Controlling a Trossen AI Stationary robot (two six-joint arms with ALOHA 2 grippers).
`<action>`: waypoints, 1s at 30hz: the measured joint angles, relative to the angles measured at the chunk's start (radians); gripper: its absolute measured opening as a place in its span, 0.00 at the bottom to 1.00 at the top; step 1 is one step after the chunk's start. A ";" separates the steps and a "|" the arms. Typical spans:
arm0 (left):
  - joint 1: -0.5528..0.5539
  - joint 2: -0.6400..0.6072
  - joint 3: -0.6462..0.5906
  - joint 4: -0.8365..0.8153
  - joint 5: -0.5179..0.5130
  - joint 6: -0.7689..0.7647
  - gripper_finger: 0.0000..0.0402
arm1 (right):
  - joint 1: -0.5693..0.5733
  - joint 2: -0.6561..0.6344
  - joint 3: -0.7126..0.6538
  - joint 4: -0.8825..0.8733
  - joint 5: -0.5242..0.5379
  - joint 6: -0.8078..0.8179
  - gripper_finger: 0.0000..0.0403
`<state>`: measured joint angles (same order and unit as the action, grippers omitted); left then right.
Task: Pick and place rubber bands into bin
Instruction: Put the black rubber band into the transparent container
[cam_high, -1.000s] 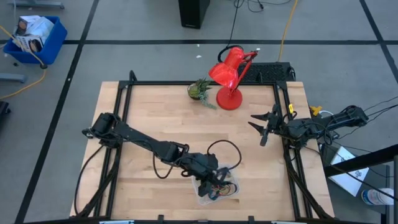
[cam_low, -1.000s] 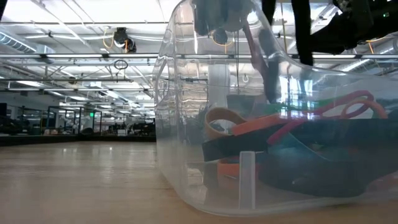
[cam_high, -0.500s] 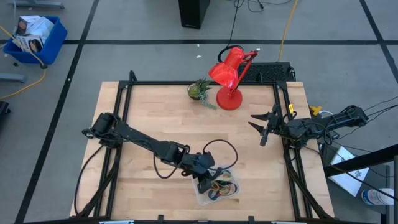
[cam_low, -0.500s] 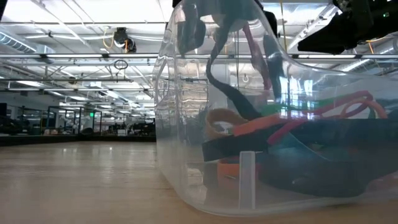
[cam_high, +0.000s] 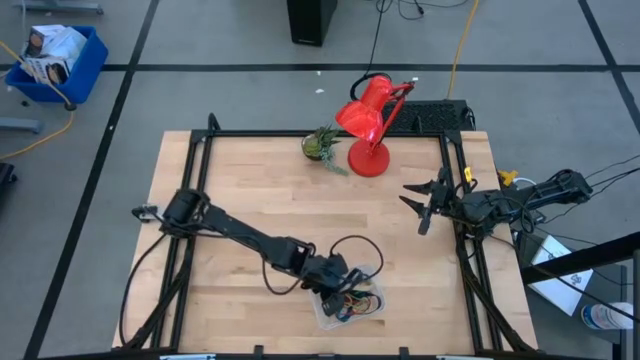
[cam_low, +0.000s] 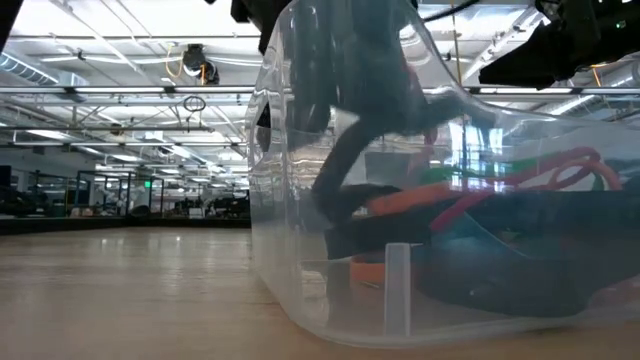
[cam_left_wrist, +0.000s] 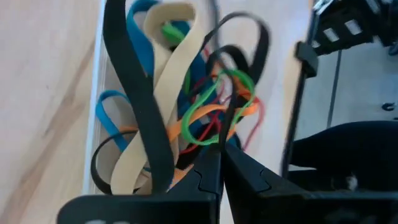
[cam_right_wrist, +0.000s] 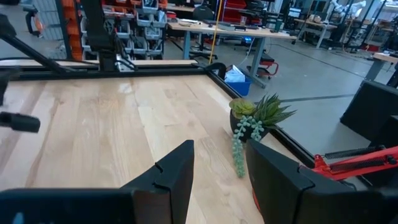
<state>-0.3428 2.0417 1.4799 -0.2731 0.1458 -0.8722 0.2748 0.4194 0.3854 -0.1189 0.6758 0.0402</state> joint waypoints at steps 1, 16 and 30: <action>-0.001 0.009 0.000 0.002 0.002 -0.004 0.04 | 0.000 0.000 0.000 0.000 0.000 0.000 0.36; 0.006 0.061 0.000 0.051 0.037 -0.085 0.10 | 0.000 0.000 0.000 -0.006 0.000 0.001 0.36; 0.032 0.037 0.000 0.119 0.136 -0.039 0.10 | 0.000 0.000 0.000 -0.006 0.000 0.001 0.36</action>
<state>-0.3111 2.0784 1.4803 -0.1546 0.2819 -0.9115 0.2745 0.4191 0.3851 -0.1249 0.6758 0.0410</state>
